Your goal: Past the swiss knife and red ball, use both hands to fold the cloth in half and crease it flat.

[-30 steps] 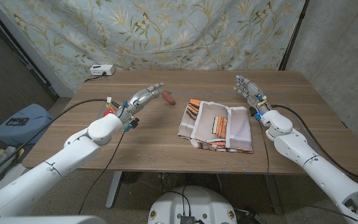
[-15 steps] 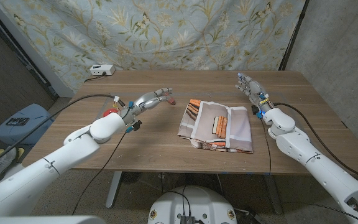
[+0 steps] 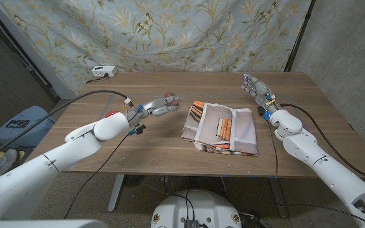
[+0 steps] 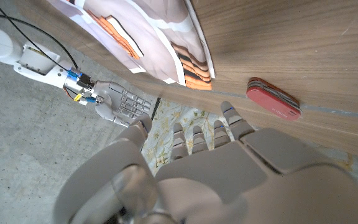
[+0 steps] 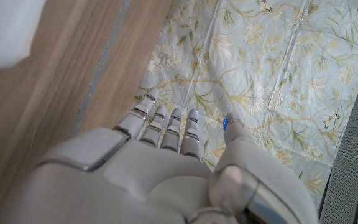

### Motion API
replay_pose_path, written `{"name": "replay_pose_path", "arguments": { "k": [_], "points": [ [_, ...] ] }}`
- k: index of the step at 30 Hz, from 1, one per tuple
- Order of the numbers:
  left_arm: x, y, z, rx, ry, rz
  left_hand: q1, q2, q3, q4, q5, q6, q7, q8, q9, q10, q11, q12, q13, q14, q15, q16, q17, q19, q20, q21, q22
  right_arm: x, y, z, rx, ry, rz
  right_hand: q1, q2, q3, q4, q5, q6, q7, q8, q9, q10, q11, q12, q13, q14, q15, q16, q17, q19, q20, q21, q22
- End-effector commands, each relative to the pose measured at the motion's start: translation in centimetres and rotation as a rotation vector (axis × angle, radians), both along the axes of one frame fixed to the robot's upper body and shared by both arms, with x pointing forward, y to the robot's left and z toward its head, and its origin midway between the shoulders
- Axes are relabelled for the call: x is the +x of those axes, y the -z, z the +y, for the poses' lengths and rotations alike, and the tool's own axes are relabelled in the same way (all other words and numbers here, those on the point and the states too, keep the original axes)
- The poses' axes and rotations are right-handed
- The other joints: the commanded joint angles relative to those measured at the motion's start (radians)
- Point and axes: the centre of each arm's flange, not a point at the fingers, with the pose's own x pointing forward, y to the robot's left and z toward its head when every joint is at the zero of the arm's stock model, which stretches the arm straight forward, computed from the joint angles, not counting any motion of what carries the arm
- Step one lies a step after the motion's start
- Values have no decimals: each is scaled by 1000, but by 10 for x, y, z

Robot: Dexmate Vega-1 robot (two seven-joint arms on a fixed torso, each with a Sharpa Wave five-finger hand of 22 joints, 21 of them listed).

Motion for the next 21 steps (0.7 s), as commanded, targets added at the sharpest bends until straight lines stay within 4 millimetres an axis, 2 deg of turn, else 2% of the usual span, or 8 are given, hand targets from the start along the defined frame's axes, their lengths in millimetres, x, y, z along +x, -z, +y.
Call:
{"name": "replay_pose_path", "arguments": {
  "k": [1, 11, 14, 21],
  "points": [
    [-5, 5, -15, 154, 23, -40, -10, 1, -6, 3, -3, 11, -3, 5, 2, -3, -7, 7, 1, 3, -5, 10, 4, 3, -6, -2, 2, 1, -2, -7, -16, 12, 13, 8, -1, 3, -1, 6, 4, -4, 0, 5, 7, -3, 3, 1, 3, -4, 7, 3, -2, -3, 2, 3],
    [-17, 16, -19, 208, 35, -41, -15, -1, -14, 4, -6, 29, -3, 9, 2, 10, -11, 10, 1, 16, -9, 12, 4, 6, -11, -4, 2, -1, 1, -13, -16, 27, 21, 8, -1, 3, -2, 6, 4, -4, 0, 5, 5, -5, 2, 1, 4, -4, 8, 2, -6, -2, 1, 3],
    [-19, 18, -17, 222, 29, -35, -16, 0, -16, 5, -7, 36, -1, 10, 2, 13, -10, 10, 1, 15, -9, 11, 4, 8, -13, -4, 2, -1, -1, -15, -28, 40, 30, 7, -2, 3, -2, 6, 4, -4, 0, 5, 5, -5, 2, 1, 2, -4, 8, 1, -29, 3, -7, 3],
    [-24, 21, -13, 257, 11, -48, -18, 0, -20, 6, -8, 43, -1, 10, 2, 21, -13, 12, 1, 17, -10, 11, 4, 10, -14, -5, 3, 2, -8, -20, -44, 53, 39, 6, -3, 2, -2, 6, 2, -9, -1, 5, 5, -9, 2, 1, 1, -5, 8, 0, -49, 4, -12, 3]
  ]
}}
